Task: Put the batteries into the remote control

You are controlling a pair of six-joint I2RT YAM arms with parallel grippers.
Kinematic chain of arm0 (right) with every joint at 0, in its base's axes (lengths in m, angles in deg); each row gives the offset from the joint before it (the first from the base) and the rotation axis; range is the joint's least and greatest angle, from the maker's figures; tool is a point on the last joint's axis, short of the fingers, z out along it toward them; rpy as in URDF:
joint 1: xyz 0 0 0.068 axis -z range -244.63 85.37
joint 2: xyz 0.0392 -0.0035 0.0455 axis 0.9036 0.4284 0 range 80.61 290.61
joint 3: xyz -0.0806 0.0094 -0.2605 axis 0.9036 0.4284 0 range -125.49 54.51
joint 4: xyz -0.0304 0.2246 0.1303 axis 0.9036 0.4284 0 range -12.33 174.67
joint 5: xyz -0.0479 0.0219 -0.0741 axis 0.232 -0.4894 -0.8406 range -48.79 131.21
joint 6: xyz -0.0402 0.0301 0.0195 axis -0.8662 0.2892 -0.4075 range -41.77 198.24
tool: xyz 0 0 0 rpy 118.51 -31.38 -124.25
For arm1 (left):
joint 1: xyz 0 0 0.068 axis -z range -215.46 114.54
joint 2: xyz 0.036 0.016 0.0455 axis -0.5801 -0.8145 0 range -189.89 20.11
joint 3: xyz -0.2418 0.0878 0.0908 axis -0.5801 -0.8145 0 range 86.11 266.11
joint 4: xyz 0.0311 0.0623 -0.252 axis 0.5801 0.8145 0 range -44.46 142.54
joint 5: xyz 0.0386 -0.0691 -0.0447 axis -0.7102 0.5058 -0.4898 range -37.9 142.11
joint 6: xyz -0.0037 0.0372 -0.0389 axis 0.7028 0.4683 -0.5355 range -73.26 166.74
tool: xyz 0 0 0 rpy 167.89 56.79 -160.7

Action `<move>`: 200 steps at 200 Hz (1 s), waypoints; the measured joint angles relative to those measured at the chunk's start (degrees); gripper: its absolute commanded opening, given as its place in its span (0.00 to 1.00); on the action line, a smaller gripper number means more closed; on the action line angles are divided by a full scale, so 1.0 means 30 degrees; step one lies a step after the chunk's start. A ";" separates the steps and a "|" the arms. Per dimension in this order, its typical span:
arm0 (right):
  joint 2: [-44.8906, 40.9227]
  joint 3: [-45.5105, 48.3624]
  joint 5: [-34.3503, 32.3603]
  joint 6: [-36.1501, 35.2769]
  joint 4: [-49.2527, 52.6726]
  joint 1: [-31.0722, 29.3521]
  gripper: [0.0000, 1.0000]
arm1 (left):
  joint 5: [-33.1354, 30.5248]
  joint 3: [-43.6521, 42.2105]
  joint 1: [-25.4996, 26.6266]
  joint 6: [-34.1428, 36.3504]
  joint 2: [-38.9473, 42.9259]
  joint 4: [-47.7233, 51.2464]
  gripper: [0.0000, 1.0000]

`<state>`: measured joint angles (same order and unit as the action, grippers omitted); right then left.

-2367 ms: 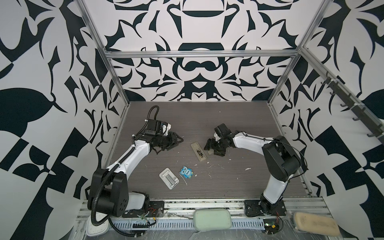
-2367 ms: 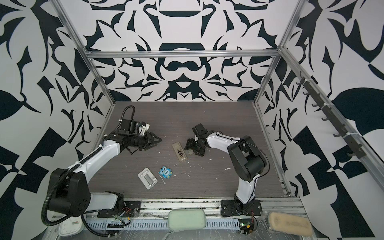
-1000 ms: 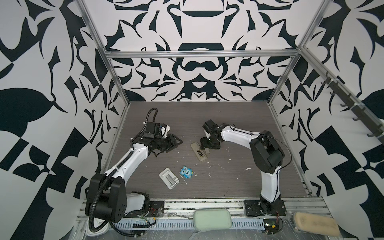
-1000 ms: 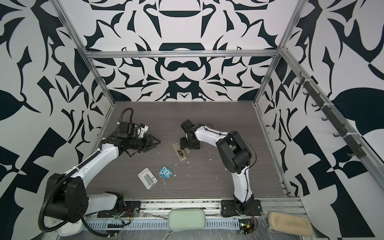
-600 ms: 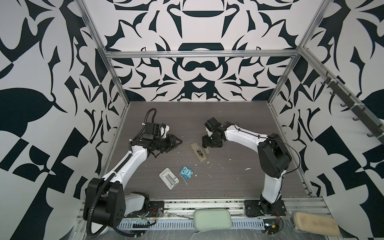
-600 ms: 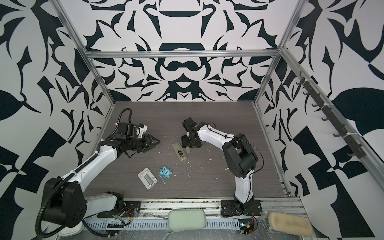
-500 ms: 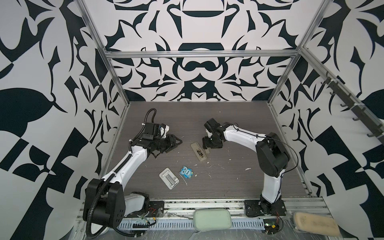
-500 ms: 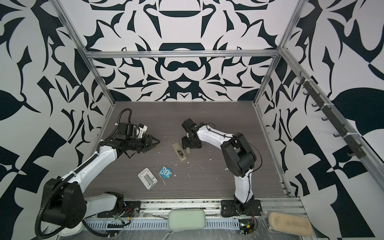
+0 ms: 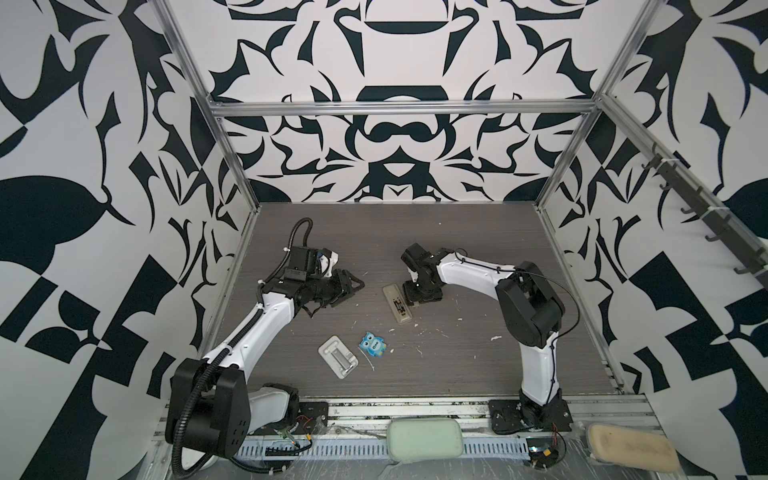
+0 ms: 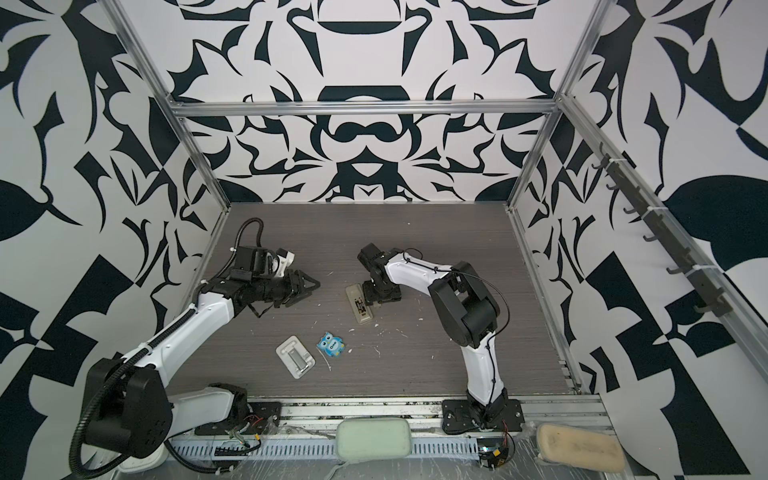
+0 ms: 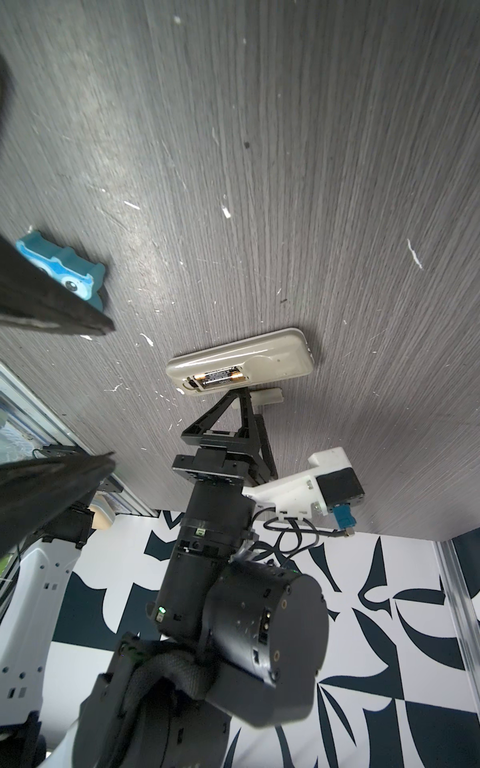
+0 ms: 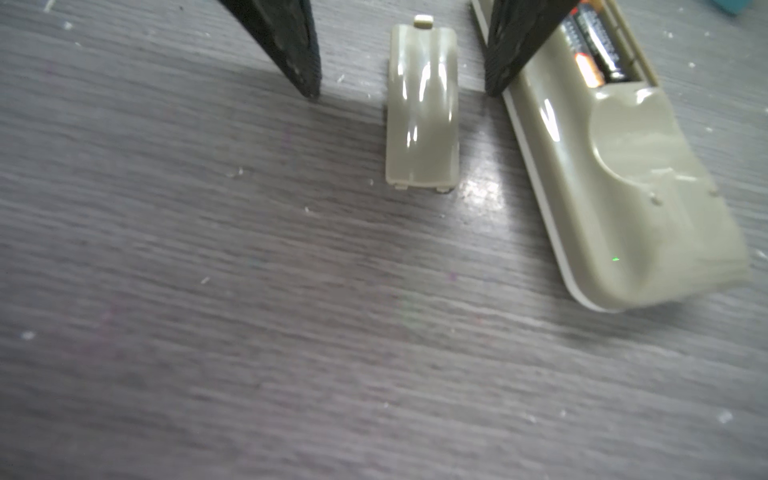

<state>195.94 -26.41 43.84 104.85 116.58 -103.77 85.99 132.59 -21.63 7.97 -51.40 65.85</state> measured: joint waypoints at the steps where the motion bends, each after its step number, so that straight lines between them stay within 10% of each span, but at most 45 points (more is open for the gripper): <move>1: 0.0000 0.0000 0.0000 -0.0015 0.0015 0.0000 0.62 | 0.0000 0.0000 0.0000 0.0000 0.0000 0.0000 0.49; 200: 0.0612 -0.0896 -0.1275 -0.0874 0.1406 -0.0918 0.33 | 0.0313 0.0007 0.0000 0.0393 -0.1078 -0.0401 0.51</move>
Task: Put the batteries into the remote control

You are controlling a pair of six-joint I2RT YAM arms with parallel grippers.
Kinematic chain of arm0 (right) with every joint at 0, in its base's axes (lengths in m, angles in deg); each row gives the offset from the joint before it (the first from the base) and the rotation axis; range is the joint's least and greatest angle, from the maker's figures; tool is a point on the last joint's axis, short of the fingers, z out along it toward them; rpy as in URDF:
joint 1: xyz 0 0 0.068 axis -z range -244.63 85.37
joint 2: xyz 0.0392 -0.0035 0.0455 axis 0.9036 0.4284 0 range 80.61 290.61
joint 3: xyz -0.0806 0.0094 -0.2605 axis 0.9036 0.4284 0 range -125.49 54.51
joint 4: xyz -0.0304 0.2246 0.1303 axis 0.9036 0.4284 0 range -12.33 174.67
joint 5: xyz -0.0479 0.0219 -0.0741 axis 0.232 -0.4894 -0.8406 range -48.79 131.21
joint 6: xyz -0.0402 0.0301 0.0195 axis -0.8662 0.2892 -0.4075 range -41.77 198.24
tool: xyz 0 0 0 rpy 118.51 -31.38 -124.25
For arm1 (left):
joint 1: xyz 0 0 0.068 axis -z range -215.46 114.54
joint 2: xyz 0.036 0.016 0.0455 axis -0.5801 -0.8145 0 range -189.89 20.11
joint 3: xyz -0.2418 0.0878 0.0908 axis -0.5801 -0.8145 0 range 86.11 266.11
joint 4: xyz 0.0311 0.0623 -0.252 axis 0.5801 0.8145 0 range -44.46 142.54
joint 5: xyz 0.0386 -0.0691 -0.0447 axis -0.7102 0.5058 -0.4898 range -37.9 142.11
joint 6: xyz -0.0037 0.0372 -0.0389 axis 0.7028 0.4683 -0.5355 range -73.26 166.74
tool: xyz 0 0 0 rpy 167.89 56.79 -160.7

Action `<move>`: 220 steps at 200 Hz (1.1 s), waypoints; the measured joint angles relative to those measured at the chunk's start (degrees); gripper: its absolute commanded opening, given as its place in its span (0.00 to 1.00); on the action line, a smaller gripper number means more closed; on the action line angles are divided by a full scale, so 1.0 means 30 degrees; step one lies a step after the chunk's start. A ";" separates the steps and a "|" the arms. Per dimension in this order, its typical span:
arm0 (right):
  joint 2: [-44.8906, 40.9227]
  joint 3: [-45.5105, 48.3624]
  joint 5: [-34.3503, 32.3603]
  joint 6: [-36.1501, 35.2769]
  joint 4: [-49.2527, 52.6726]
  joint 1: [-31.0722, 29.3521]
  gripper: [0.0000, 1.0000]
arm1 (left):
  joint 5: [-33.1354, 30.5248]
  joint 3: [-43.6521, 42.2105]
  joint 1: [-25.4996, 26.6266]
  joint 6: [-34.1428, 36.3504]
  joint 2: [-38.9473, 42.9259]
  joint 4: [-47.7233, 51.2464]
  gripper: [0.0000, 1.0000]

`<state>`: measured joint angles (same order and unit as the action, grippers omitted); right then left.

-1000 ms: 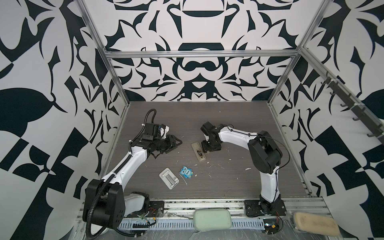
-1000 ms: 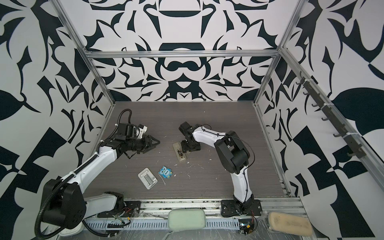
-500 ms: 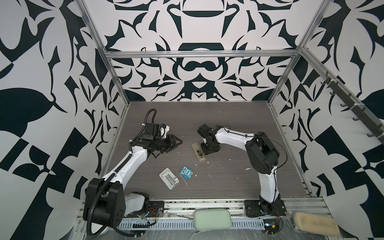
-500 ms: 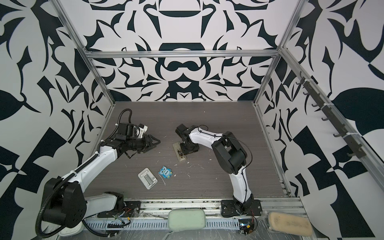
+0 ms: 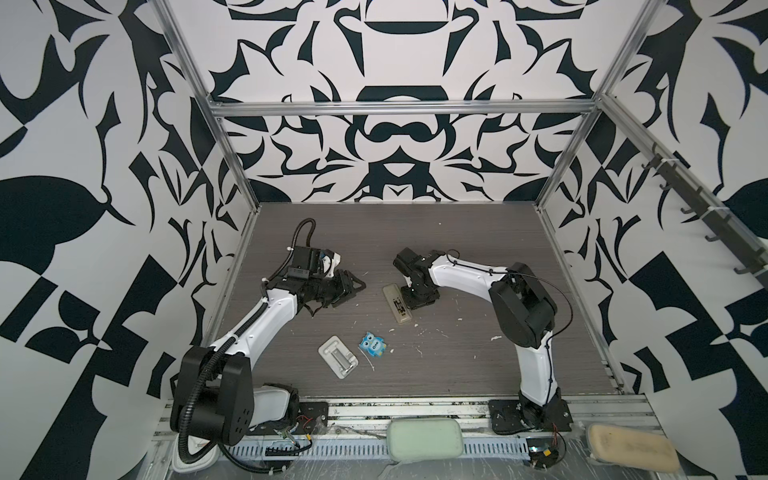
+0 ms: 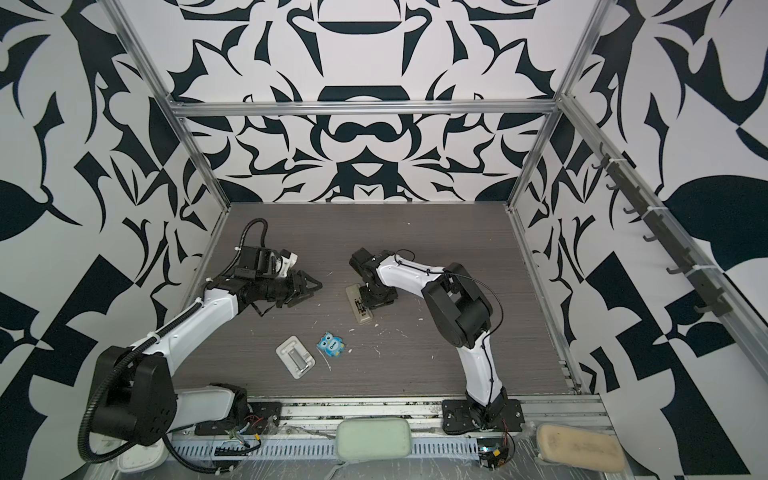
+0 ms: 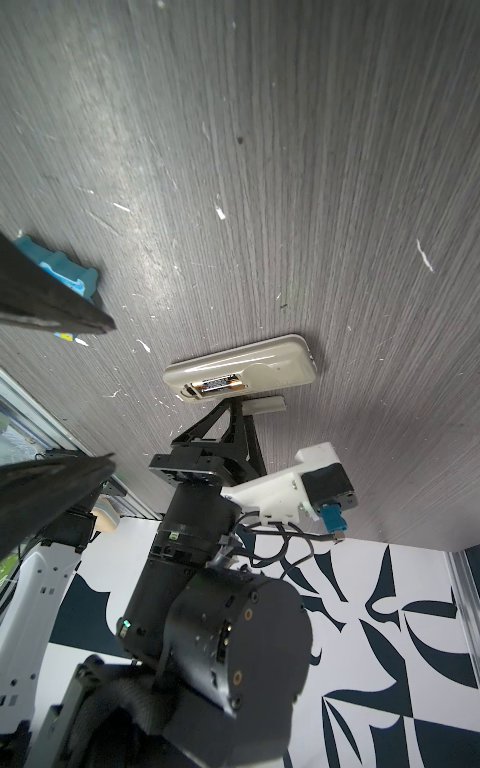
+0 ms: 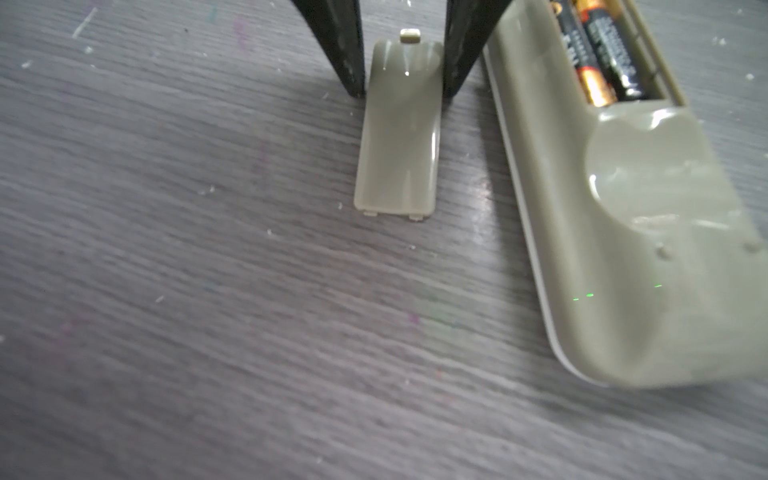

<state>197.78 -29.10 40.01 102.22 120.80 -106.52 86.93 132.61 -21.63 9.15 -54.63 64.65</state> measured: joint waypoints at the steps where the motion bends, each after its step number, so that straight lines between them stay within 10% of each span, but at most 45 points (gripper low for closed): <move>1: 0.0007 0.0000 0.0000 0.0000 0.0007 0.0000 0.33 | 0.0000 0.0000 0.0000 0.0007 0.0000 0.0000 0.51; 109: 0.0080 -0.0182 -0.0546 -0.0051 0.0328 -0.0095 0.13 | 0.0036 0.0066 -0.0007 0.0197 -0.0342 0.0007 0.54; 220: -0.3002 -0.1282 -0.1180 0.0437 0.3381 -0.2492 0.07 | 0.0306 0.2718 -0.0015 0.0342 -0.4801 -0.0357 0.91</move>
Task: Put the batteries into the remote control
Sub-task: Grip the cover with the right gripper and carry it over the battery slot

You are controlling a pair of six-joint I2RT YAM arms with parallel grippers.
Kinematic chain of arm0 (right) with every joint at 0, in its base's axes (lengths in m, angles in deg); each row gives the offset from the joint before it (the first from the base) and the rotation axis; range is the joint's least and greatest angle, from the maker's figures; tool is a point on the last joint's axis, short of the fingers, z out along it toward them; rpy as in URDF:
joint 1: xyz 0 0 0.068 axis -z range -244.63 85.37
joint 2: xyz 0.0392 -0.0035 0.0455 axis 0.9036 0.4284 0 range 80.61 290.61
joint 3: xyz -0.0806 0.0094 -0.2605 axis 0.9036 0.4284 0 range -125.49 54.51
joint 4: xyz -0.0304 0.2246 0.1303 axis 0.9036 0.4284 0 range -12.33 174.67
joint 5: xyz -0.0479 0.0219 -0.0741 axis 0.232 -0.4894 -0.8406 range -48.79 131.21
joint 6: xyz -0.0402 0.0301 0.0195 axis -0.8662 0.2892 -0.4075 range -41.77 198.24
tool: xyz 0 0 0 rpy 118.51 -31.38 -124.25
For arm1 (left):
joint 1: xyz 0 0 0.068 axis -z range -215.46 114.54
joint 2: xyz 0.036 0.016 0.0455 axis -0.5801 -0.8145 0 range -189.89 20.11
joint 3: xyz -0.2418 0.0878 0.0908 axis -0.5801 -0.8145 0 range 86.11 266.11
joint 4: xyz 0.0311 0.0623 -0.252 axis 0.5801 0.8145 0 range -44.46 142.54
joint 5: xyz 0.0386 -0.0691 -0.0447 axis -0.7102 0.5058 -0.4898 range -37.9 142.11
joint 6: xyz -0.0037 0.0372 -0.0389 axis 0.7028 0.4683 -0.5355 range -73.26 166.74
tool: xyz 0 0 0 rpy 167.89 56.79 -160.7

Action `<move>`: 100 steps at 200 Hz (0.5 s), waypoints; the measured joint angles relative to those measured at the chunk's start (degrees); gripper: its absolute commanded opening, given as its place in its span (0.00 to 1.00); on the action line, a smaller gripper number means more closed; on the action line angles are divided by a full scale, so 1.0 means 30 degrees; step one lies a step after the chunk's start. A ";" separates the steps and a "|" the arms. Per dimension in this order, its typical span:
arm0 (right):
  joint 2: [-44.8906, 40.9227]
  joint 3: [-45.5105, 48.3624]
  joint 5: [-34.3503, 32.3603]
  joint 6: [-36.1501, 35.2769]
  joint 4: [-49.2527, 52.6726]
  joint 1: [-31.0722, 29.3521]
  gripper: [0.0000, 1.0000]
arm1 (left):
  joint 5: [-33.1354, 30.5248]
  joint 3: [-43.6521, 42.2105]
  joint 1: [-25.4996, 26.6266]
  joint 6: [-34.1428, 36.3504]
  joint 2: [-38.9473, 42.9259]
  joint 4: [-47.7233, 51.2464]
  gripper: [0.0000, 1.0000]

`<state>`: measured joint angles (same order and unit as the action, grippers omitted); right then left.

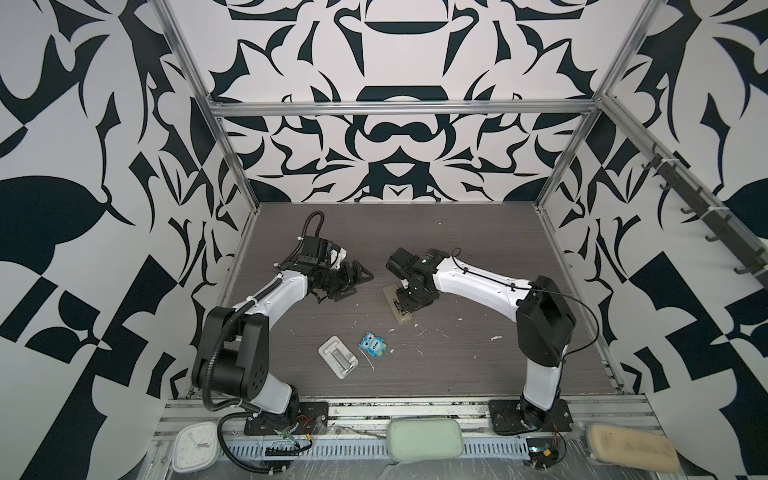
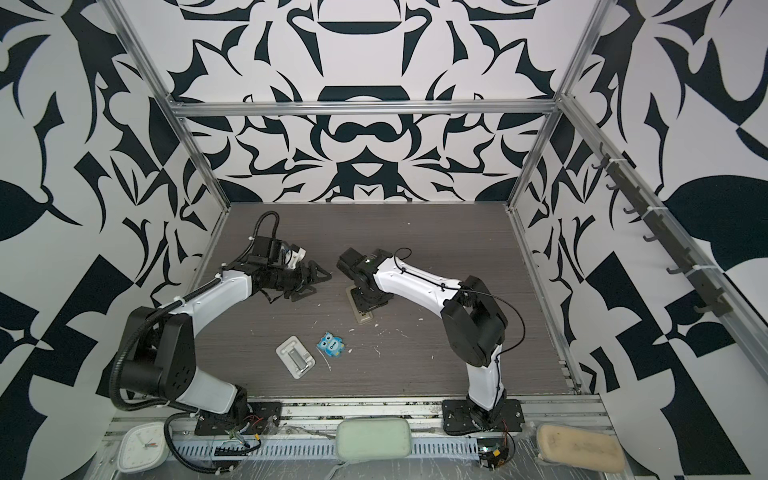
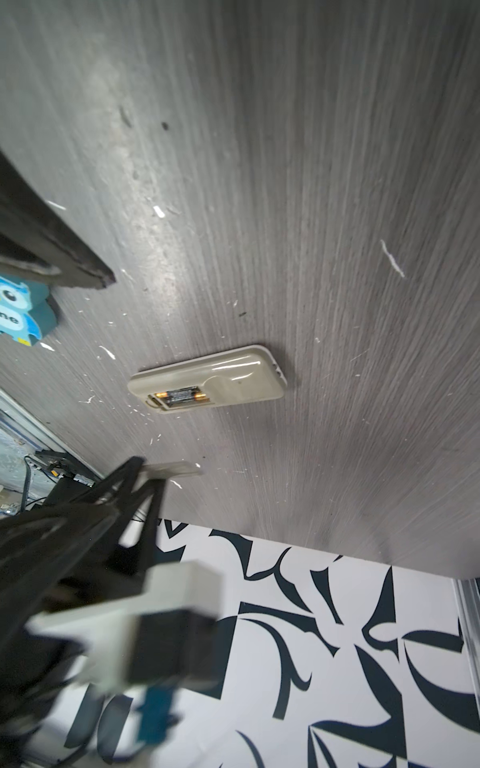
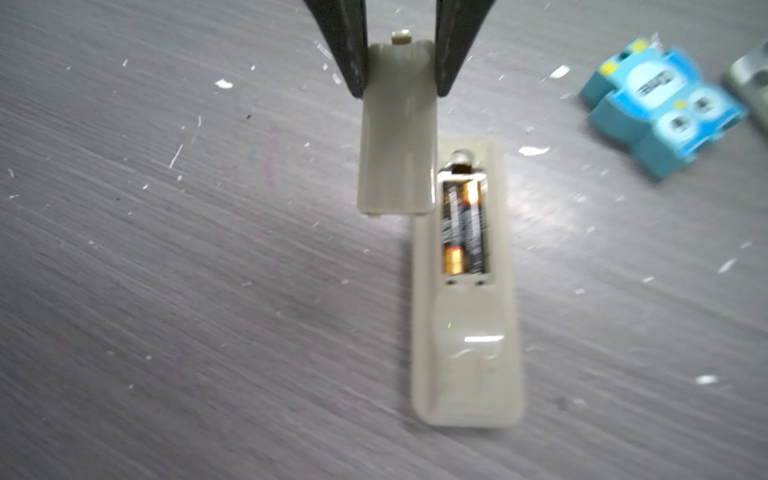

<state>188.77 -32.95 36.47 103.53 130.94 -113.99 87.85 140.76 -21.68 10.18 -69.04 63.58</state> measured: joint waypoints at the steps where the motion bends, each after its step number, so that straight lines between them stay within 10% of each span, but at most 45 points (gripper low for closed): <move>1: 0.0000 -0.0044 0.0007 0.0022 0.0029 -0.0036 0.07 | 0.0000 0.0029 0.0000 -0.0007 -0.0051 -0.0007 0.91; 100: 0.2178 -0.2091 0.0809 0.0597 0.1297 -0.0736 0.04 | -0.0481 0.2470 0.0000 -0.1843 -0.4233 -0.1239 0.94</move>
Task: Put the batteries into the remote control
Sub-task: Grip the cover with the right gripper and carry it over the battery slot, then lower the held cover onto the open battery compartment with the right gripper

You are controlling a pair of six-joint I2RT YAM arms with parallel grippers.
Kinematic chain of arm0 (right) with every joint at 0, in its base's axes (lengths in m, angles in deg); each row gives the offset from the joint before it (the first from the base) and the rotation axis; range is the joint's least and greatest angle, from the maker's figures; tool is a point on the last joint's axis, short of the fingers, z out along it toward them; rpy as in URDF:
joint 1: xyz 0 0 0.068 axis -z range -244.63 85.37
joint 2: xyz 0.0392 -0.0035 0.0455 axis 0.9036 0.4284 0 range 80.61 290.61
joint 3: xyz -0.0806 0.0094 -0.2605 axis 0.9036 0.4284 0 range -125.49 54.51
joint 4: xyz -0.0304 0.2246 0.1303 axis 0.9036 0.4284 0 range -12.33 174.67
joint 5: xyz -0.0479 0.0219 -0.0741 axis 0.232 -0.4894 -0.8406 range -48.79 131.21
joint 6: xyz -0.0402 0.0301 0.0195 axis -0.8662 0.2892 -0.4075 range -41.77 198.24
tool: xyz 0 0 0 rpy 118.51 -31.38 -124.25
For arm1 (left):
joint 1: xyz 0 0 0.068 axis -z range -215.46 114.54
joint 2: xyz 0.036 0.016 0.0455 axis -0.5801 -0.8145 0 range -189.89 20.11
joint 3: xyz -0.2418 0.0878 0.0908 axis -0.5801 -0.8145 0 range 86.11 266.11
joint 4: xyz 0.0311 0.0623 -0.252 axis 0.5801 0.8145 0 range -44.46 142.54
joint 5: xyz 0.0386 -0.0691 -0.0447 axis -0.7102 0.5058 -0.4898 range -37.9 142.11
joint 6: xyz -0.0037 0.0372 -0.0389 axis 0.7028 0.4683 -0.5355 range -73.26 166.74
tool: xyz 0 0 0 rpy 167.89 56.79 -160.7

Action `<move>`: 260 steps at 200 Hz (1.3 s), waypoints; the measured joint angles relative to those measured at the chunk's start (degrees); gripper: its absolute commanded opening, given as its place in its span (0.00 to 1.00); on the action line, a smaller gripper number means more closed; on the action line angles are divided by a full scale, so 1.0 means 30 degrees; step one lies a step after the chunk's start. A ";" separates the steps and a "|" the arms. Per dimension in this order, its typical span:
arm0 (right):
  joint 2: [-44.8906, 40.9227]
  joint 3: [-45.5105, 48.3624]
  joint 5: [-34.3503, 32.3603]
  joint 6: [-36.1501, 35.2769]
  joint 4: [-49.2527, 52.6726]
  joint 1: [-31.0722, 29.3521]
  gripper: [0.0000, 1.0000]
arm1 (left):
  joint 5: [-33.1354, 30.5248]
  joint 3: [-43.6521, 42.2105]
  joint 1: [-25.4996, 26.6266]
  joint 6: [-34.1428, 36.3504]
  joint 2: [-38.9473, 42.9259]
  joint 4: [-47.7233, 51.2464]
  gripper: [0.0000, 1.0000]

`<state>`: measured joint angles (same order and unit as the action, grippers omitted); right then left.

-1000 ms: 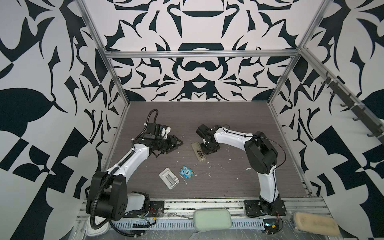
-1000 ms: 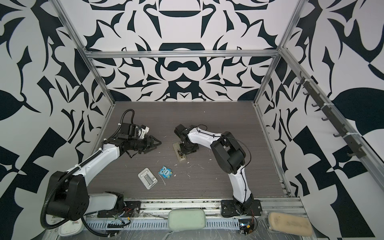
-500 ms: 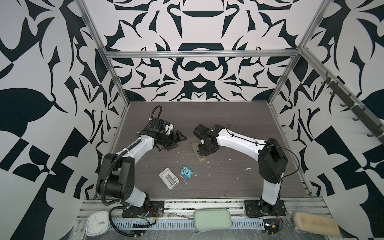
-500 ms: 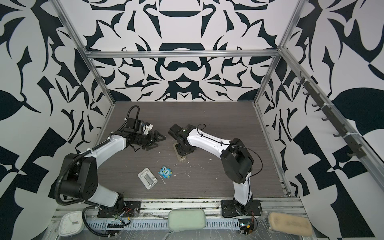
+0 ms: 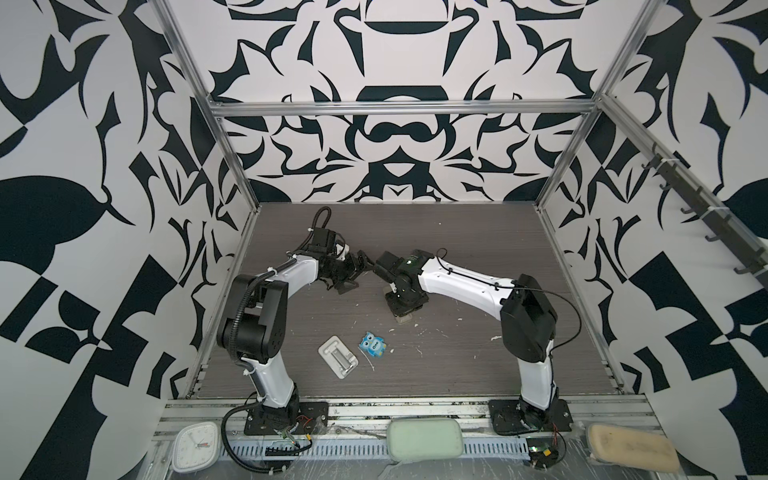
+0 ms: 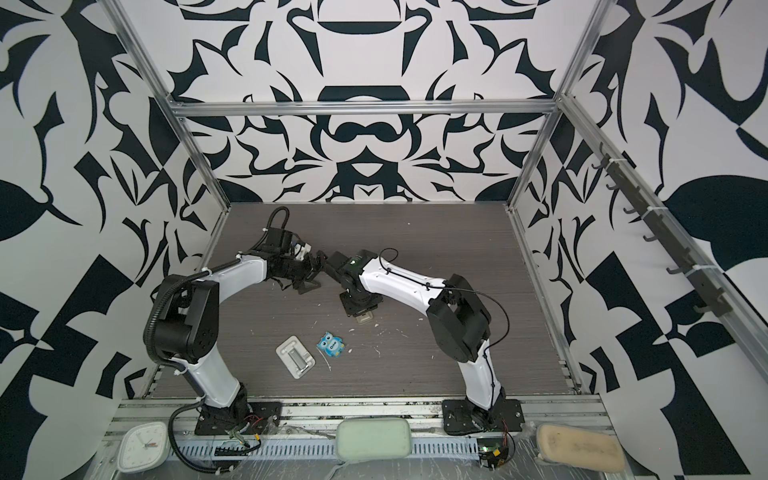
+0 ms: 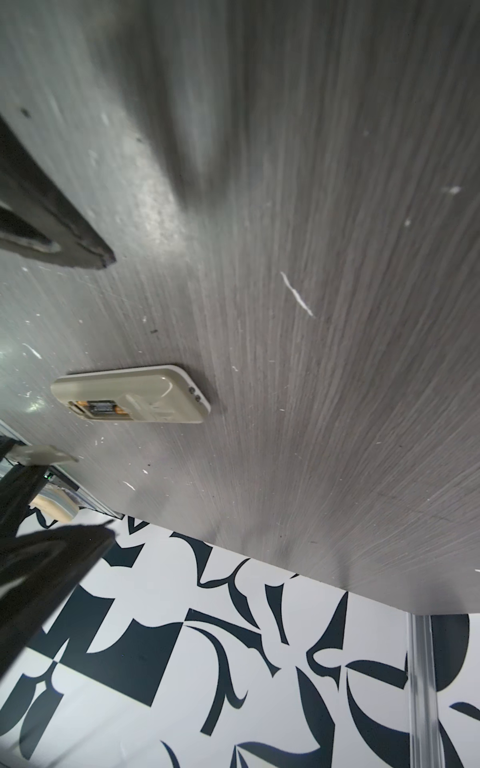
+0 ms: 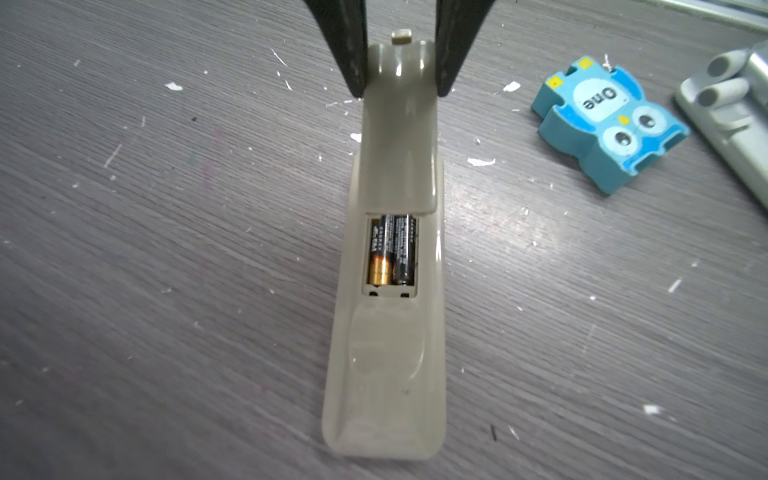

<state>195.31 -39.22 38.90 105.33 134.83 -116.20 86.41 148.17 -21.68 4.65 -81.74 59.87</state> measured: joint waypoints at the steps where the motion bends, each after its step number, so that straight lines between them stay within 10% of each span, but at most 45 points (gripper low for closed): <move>1: 0.0044 -0.0007 0.0007 0.0000 0.0000 0.0000 0.04 | 0.0000 0.0000 0.0000 -0.0022 -0.0015 -0.0015 0.93; 260: 0.3402 -0.3198 -0.0029 -0.0007 0.2142 0.0408 0.04 | 0.0583 -0.1792 -0.0109 -0.0721 0.0036 -0.2280 0.90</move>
<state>205.51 -48.82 38.81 105.30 141.26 -114.98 88.16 142.79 -22.01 2.49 -81.63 53.02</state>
